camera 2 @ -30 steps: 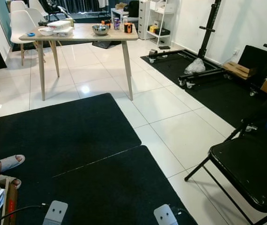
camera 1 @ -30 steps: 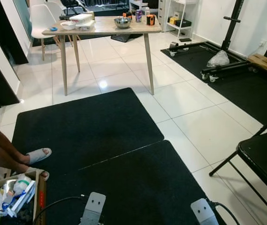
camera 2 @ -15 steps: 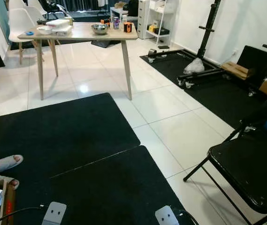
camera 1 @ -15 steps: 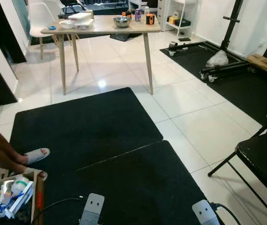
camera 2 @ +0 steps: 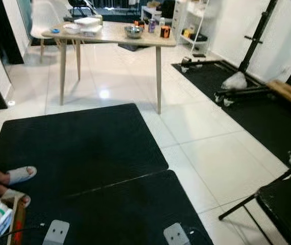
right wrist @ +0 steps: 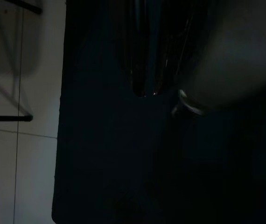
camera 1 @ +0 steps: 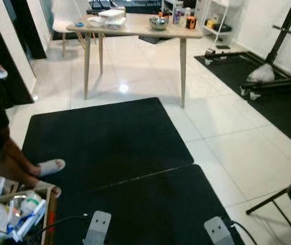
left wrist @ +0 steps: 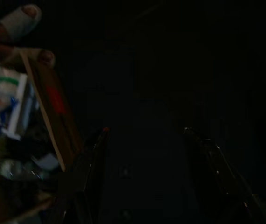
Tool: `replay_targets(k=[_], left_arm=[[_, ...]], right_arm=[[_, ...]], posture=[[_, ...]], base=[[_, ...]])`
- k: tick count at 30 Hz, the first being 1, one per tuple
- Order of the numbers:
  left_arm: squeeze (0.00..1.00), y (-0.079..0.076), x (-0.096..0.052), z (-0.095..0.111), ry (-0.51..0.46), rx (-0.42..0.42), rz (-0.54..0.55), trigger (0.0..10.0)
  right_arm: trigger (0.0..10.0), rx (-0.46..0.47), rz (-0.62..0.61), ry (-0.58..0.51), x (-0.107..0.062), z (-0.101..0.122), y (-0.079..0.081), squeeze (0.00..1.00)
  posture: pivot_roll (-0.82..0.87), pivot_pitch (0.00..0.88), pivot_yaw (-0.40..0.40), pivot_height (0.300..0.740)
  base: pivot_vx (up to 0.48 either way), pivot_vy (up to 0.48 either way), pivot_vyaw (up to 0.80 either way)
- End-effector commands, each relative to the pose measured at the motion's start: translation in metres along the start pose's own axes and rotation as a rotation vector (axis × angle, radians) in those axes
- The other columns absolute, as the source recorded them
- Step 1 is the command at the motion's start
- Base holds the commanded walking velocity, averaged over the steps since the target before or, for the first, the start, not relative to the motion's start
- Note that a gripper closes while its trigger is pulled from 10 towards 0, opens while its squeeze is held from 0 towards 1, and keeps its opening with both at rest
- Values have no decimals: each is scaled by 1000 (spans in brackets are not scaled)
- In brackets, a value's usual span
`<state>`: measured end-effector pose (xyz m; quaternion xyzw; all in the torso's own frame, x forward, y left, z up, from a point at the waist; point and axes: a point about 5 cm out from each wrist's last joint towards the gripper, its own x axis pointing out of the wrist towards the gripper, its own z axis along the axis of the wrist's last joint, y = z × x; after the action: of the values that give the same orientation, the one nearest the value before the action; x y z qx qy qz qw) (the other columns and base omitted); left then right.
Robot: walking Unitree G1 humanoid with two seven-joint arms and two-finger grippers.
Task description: Restocking fridge
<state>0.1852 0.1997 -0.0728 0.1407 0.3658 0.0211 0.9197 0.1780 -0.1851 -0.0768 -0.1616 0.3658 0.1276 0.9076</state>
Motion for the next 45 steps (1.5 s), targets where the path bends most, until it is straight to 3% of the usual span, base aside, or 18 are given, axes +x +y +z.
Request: replay_targets(k=[1,12,27,45], left_arm=[[0,-1,0,1,-7,-1,0,10000],[0,-1,0,0,-5,0,-2,10000],[0,-2,-1,0,-4,0,-4,10000],[0,-1,0,0,-4,1,-1,10000]], right_arm=[[10000,9,-7,5,0,0,-1,0],[10000,16,-7,14,0,-2,-1,0],[10000,20,-9,25,-1,-5,-1,0],[10000,17,-8,36,-1,-6,1,0]], posture=[[-67,53,-14,740],[-65,52,-16,740],[-63,53,-16,740],[-58,56,-14,740]], base=[[480,0,0],[480,0,0],[480,0,-755],[480,0,0]])
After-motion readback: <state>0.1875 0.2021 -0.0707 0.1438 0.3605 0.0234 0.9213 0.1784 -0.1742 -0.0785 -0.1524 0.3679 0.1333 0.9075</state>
